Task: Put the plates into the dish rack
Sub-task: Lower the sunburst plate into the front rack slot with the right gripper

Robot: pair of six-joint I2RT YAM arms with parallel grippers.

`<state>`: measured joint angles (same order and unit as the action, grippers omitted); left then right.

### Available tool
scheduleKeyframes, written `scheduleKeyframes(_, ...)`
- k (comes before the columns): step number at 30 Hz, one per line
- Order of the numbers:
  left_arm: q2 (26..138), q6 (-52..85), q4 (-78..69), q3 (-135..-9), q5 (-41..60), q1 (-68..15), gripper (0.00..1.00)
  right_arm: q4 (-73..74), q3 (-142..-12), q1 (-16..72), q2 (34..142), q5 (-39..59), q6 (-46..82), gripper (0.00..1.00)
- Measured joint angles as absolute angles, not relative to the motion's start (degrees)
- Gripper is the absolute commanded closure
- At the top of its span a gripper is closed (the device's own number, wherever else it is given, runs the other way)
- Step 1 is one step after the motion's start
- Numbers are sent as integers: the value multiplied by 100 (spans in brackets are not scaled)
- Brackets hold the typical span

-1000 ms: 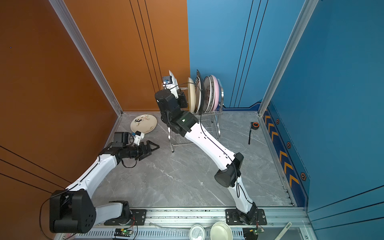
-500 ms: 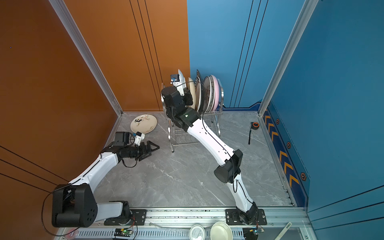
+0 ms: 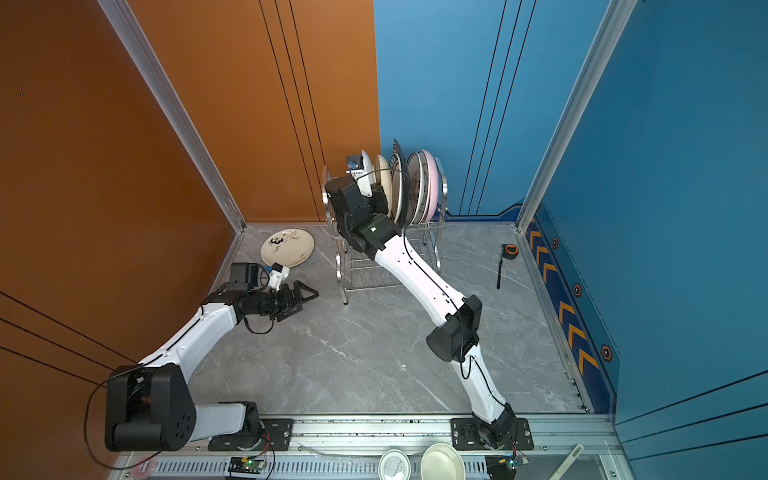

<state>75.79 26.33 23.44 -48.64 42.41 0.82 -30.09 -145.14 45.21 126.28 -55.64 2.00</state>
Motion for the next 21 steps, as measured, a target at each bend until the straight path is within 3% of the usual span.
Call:
scheduleKeyframes(7, 7577, 2633, 2344, -4862, 4239, 86, 4, -3050, -14521, 4523, 12628, -5531, 346, 75)
scheduleKeyframes(21, 7273, 2637, 2344, -4801, 4239, 86, 3, -3065, -14508, 4633, 12516, -5529, 384, 56)
